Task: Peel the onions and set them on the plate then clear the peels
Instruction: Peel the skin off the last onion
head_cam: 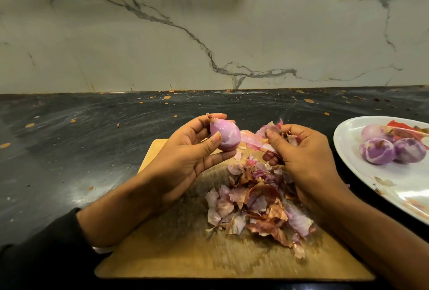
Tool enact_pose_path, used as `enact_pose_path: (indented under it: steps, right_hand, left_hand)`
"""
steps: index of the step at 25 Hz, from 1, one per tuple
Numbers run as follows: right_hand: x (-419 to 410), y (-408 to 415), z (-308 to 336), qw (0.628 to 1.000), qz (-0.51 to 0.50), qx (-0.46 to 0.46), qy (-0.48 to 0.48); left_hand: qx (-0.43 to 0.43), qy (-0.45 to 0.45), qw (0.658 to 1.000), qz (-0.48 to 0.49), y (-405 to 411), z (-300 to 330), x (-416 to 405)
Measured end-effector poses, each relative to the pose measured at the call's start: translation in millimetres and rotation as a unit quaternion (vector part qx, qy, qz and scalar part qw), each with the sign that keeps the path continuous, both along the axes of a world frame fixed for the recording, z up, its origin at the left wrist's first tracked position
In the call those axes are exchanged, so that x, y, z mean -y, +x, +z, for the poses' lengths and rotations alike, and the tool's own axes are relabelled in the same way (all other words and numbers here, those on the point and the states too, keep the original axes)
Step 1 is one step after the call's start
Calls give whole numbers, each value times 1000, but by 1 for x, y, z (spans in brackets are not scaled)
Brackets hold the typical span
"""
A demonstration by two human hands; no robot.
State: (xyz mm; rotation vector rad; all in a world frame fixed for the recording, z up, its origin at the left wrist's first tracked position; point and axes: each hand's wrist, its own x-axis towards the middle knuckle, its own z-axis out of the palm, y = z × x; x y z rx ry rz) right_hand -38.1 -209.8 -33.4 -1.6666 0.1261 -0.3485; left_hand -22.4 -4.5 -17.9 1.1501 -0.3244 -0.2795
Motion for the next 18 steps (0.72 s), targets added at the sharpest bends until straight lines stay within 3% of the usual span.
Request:
enact_pose_path:
  steps: [12, 18]
  right_hand:
    - [1, 0, 2, 998, -57, 11, -24]
    - [-6, -4, 1, 988, 22, 2, -151]
  left_hand:
    - [-20, -34, 999, 13, -2, 2, 2]
    - [-38, -46, 998, 11, -1, 6, -1]
